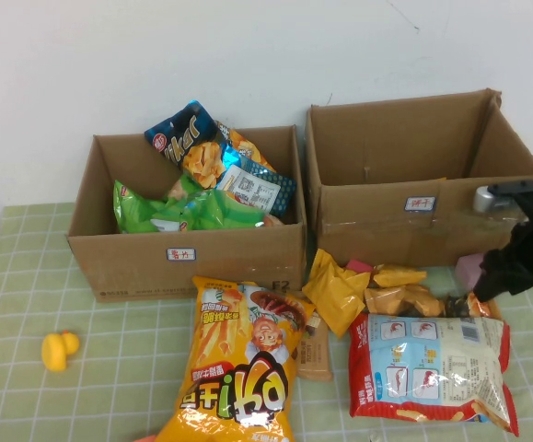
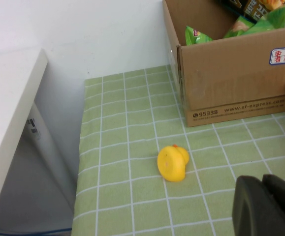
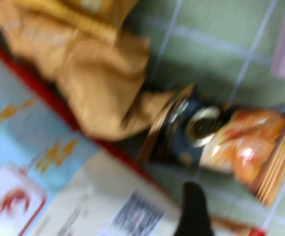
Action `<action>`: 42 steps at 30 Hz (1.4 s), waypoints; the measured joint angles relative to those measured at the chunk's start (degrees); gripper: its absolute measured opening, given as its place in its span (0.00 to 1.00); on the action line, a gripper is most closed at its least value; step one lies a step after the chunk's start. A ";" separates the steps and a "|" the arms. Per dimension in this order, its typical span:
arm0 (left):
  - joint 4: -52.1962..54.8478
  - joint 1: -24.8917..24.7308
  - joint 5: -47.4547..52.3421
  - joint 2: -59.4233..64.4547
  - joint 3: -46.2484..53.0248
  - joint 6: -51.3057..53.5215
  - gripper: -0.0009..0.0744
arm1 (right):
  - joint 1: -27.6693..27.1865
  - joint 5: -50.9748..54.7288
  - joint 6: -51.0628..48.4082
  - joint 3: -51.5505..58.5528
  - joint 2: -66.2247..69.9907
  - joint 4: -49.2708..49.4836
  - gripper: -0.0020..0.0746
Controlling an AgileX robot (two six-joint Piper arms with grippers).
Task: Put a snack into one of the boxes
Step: Pick up the biscuit, then place the biscuit in the biscuit box
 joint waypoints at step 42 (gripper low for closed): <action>0.00 0.00 0.00 0.00 0.00 0.12 0.01 | 0.02 9.41 -1.94 -0.34 -15.61 7.05 0.15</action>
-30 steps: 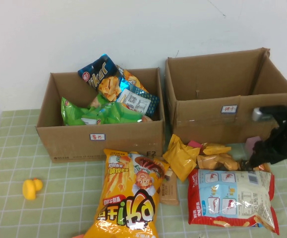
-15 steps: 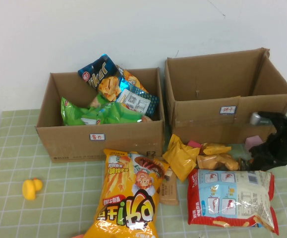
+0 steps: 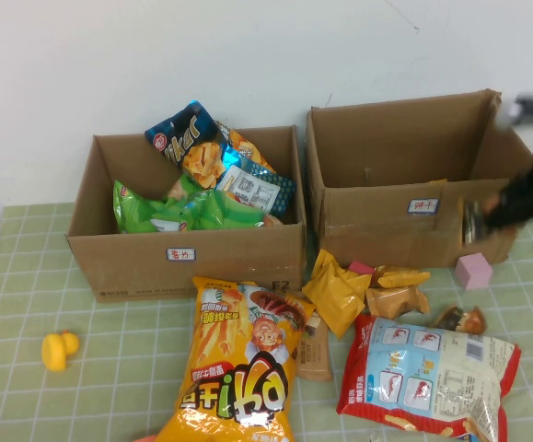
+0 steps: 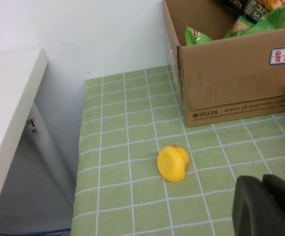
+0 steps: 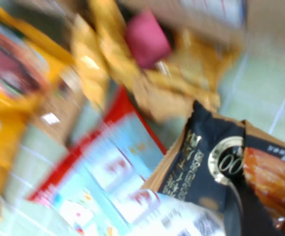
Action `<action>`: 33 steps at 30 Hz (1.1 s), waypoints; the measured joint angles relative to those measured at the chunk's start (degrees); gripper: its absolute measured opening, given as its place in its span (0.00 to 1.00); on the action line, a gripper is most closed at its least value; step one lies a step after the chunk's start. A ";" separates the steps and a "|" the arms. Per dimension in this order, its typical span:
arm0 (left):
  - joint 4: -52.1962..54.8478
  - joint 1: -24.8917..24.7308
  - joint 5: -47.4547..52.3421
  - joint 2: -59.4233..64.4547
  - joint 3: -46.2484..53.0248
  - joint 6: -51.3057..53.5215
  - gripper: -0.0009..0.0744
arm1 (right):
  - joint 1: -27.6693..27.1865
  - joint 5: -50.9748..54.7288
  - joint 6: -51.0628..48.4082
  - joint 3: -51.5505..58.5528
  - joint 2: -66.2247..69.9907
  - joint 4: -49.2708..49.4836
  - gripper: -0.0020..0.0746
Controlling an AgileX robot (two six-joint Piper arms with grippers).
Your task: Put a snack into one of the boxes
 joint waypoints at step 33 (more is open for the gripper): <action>0.00 0.00 0.00 0.00 0.00 -0.12 0.01 | -1.01 -16.98 -41.66 0.00 6.47 66.27 0.64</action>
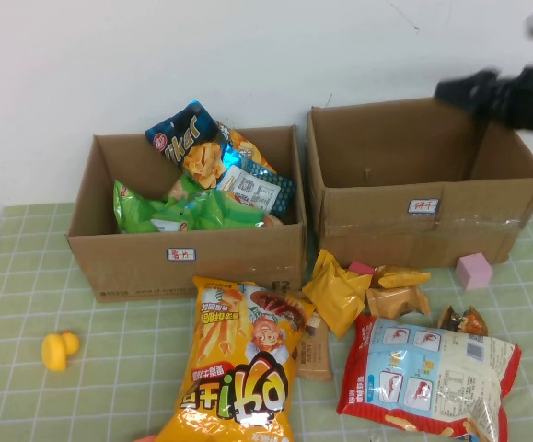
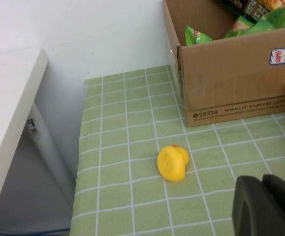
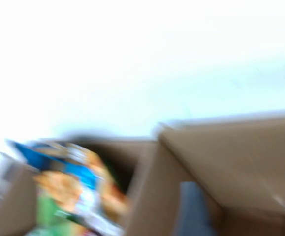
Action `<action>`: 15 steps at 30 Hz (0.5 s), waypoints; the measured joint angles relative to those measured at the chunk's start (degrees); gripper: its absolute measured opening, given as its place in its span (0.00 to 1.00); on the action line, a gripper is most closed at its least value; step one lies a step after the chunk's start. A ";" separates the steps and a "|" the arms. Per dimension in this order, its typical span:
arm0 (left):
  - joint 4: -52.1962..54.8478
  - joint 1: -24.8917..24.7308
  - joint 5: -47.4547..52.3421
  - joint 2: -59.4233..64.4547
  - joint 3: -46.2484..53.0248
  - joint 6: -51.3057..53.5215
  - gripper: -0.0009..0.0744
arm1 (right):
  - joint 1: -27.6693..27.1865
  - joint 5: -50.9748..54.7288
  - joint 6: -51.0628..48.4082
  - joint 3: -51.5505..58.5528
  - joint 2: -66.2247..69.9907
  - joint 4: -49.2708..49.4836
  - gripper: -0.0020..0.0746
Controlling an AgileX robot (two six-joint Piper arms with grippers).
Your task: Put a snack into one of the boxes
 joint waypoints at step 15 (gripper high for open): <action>0.00 0.00 0.00 0.00 0.00 0.00 0.01 | -17.93 30.58 10.81 0.60 -30.19 -21.77 0.04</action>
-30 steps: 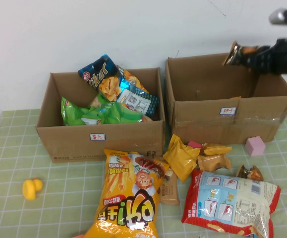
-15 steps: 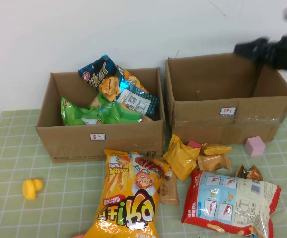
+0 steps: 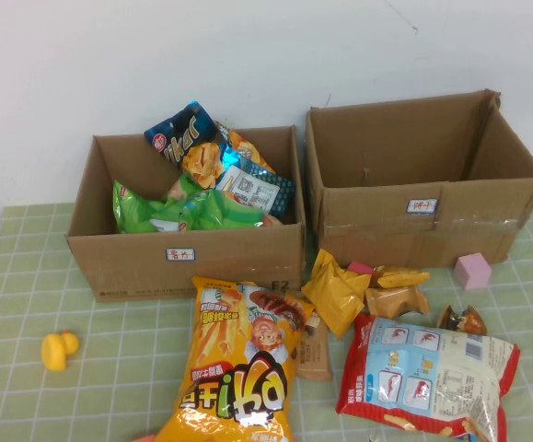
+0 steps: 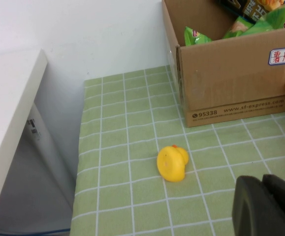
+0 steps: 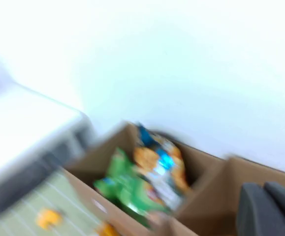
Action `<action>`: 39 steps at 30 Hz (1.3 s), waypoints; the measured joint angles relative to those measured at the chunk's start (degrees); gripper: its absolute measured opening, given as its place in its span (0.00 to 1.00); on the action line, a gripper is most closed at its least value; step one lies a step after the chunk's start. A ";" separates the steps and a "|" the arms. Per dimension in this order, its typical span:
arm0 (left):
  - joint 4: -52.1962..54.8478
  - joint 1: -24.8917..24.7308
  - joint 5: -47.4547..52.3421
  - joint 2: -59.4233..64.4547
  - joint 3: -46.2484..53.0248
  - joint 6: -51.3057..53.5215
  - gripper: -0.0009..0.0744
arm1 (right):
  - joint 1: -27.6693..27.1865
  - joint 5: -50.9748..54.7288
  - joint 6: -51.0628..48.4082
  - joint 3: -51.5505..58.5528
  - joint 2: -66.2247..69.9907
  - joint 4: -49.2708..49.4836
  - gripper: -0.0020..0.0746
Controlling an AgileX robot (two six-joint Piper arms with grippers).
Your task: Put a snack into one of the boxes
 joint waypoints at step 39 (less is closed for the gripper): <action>0.00 0.00 0.00 0.00 0.00 0.00 0.01 | 5.41 -14.46 34.36 34.59 -77.70 -46.02 0.03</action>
